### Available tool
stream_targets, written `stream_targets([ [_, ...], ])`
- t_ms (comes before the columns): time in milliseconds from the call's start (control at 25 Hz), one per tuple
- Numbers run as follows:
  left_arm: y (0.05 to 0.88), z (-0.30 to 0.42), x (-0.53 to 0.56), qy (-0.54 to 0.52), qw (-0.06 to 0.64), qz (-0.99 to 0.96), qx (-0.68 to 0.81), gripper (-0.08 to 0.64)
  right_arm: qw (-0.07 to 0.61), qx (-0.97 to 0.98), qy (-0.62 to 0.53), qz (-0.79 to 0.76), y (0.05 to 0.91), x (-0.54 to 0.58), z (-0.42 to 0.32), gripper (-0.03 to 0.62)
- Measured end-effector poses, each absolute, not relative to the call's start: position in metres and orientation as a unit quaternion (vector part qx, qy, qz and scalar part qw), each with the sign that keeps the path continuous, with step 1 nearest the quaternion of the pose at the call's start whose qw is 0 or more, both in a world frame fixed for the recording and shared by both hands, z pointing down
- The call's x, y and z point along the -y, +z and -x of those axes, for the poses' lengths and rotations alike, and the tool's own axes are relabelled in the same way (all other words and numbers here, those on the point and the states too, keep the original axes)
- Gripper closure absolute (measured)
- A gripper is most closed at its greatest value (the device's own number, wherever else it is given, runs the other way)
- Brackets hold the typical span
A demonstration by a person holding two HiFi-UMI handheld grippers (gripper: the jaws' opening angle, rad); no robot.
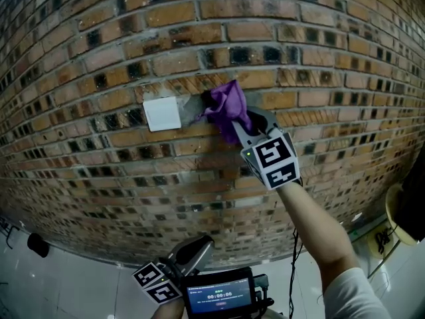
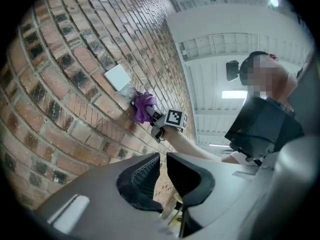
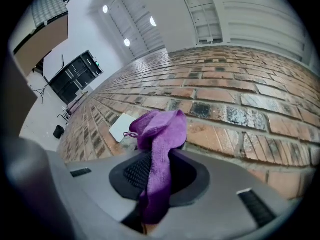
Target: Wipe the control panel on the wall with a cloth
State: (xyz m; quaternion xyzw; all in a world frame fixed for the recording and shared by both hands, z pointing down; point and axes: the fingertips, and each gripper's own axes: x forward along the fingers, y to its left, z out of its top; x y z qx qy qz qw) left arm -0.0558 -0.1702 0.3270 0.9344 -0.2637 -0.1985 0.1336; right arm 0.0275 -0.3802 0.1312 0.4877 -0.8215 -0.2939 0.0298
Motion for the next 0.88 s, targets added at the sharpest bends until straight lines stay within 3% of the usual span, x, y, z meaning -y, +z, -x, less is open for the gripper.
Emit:
stream_targets([
  [880, 0.33, 0.045, 0.165, -0.192, 0.139, -0.94, 0.244, 0.529, 0.01, 0.772, -0.281, -0.569, 0.119, 0.365, -0.111, 0.506],
])
